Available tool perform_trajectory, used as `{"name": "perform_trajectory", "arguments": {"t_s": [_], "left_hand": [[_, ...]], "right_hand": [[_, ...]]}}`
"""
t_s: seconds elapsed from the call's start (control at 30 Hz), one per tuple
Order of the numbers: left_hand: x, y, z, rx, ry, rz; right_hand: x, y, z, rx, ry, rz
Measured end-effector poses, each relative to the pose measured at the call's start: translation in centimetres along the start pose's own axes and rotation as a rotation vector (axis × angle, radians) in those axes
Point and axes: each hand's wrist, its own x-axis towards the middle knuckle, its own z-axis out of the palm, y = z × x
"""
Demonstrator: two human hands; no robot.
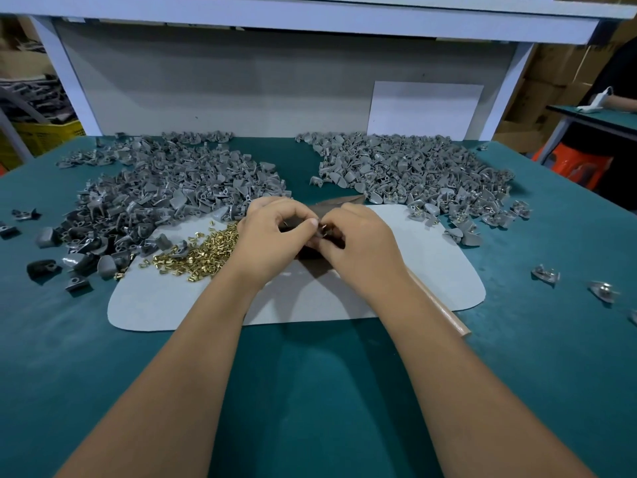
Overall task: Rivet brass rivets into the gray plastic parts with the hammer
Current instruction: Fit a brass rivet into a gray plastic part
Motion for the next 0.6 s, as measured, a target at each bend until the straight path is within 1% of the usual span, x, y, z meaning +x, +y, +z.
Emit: {"name": "perform_trajectory", "arguments": {"t_s": [0.1,0.23,0.47,0.6], "left_hand": [[0.3,-0.5,-0.1,-0.054,0.077,-0.004],[0.4,-1.1,0.0,-0.134,0.080,-0.061],[0.4,-1.4,0.4,-0.088,0.112,-0.014],[0.6,-1.7,0.2,0.063,0.154,-0.057]], "right_hand": [[0.0,0.0,-0.2,0.169,0.041,0.143],[0.1,-0.3,-0.6,0.304,0.072,0.241],[0.3,-0.4,-0.2,0.289,0.073,0.248],[0.5,-0.1,-0.2,0.283,0.064,0.293]]}}
